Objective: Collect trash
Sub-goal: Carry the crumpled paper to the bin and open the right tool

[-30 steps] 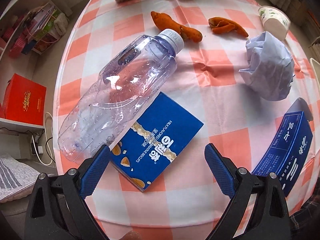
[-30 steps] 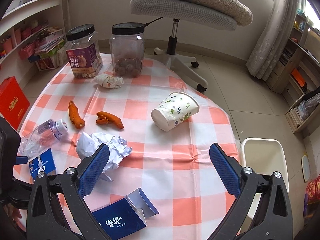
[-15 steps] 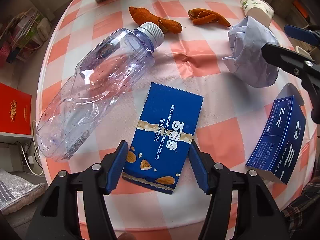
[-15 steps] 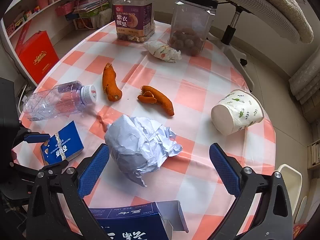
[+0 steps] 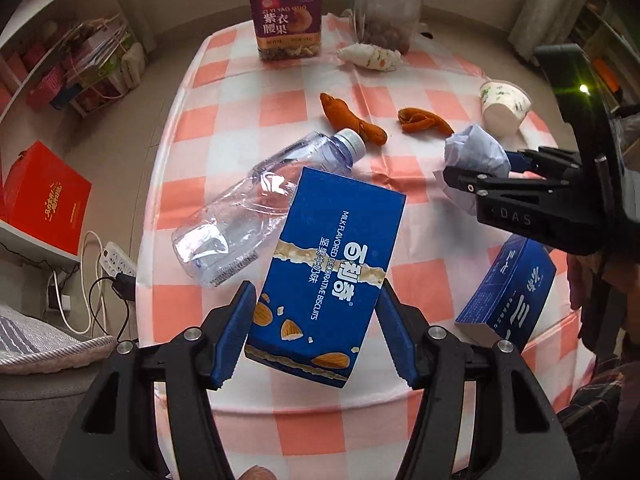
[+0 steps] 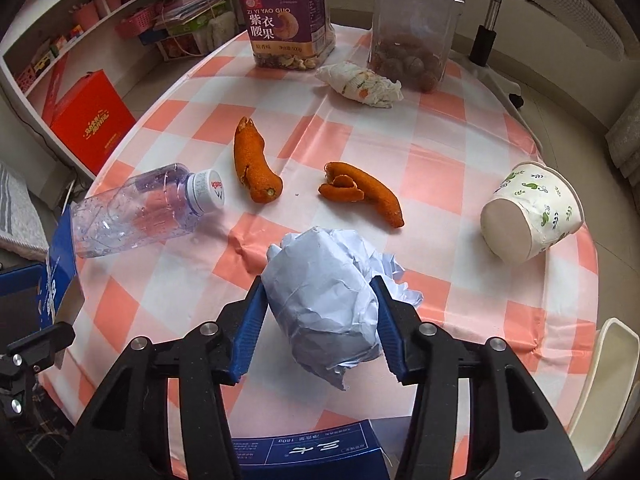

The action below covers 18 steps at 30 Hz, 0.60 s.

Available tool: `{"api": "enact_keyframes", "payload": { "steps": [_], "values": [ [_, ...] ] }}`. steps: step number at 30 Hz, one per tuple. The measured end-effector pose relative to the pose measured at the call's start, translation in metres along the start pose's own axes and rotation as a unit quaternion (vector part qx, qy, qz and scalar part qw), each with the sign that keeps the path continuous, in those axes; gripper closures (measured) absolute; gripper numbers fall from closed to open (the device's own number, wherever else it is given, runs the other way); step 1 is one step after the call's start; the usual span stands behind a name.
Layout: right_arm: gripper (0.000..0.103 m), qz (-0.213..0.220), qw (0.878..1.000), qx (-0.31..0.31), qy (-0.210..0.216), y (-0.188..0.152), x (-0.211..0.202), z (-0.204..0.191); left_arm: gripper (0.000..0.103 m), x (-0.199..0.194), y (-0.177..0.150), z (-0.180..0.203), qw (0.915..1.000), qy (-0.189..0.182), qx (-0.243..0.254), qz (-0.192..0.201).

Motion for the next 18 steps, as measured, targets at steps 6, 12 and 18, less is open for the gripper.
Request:
{"api": "enact_keyframes", "payload": {
  "steps": [6,12,18],
  "values": [
    [0.054,0.072,0.997,0.022,0.0,0.014,-0.044,-0.005,0.043,-0.009,0.041,-0.02,0.9968,0.012,-0.061,0.05],
    [0.053,0.143,0.989,0.045,-0.003,0.022,-0.089,-0.008,0.042,-0.027,0.058,-0.019,0.9895,0.023,-0.094,0.108],
    [0.053,0.196,0.979,0.052,-0.032,0.017,-0.118,-0.006,0.042,-0.041,0.064,-0.01,0.9816,0.032,-0.112,0.151]
  ]
}}
Point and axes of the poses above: each gripper's, at about its wrist camera, not at the fingertips, and x roughly the way its jaws point, z to its right, y to its top, the point moved 7 cm from there along x, roughly the way its jaws point, and after that the axes turned 4 degrees about -x, right-handed, at the moved point
